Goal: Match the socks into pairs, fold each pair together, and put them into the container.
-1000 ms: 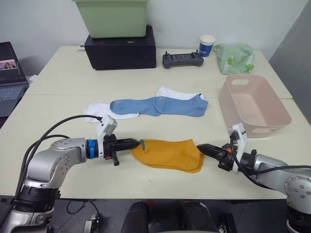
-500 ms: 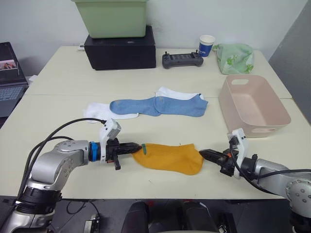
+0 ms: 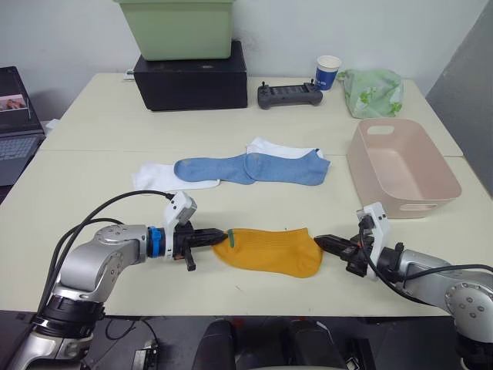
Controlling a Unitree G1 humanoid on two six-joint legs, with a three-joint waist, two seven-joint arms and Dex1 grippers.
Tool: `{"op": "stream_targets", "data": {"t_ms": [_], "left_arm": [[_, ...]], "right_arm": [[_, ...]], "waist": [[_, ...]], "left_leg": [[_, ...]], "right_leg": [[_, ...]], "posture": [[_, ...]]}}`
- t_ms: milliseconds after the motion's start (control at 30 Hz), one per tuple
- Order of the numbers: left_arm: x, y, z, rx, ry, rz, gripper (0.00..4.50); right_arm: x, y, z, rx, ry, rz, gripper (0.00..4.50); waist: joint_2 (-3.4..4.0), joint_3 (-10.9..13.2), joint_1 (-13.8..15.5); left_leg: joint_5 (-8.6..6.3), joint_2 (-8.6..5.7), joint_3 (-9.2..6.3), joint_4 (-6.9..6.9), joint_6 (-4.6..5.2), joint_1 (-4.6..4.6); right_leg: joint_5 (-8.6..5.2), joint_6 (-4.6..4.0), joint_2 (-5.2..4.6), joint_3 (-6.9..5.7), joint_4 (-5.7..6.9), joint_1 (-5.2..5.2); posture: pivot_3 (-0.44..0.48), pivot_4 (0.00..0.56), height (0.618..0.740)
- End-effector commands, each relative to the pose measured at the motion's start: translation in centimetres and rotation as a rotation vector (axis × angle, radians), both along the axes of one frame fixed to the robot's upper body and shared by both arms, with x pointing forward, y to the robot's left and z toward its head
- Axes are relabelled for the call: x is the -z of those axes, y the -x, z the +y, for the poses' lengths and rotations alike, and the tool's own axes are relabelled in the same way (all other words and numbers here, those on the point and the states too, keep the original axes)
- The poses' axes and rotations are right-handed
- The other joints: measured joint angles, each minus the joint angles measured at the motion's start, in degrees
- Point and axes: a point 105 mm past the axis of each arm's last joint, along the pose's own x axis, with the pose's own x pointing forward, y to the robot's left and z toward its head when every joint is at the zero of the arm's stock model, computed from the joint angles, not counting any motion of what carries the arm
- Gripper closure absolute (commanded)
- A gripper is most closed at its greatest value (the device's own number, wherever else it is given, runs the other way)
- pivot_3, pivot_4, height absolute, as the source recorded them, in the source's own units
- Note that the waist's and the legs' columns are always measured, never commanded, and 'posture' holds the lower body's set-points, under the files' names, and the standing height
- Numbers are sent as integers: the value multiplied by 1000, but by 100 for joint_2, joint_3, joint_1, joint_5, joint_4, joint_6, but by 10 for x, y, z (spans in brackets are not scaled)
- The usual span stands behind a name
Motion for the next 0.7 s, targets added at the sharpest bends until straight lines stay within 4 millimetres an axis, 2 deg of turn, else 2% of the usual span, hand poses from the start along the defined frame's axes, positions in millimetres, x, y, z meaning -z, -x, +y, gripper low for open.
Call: {"op": "stream_targets", "data": {"t_ms": [33, 533, 633, 667, 700], "left_arm": [[-15, -6, 2, -12, 17, -59, 4500], [-6, -4, 2, -11, -16, -56, 4500], [-5, -6, 4, -29, -20, -66, 4500], [-6, -7, 5, -35, -19, -68, 4093], [-7, -7, 7, -39, -18, -71, 3876]], "right_arm": [[-9, -3, -2, 12, -17, -43, 4449], [-1, -2, -3, 17, 17, -35, 4449], [0, -1, -6, 18, 22, -36, 3860], [-1, -1, -8, 18, 26, -38, 3470], [-2, -1, -10, 22, 34, -45, 3125]], "waist": [[0, 0, 0], [0, 0, 0], [0, 0, 2], [0, 0, 1], [0, 0, 1]], "left_leg": [[0, 0, -1, 0, 0, 0], [0, 0, 0, 0, 0, 0], [0, 0, -1, 0, 0, 0], [0, 0, -1, 0, 0, 0], [0, 0, -1, 0, 0, 0]], "right_leg": [[0, 0, 0, -1, 0, 0], [0, -1, 0, 1, 0, 0], [0, -1, 0, 0, 0, 0], [1, -1, 0, 0, 0, 0], [1, -1, 0, 0, 0, 0]], "posture": [[0, 150, 740], [0, 150, 740], [0, 150, 740], [0, 150, 740], [0, 150, 740]]}}
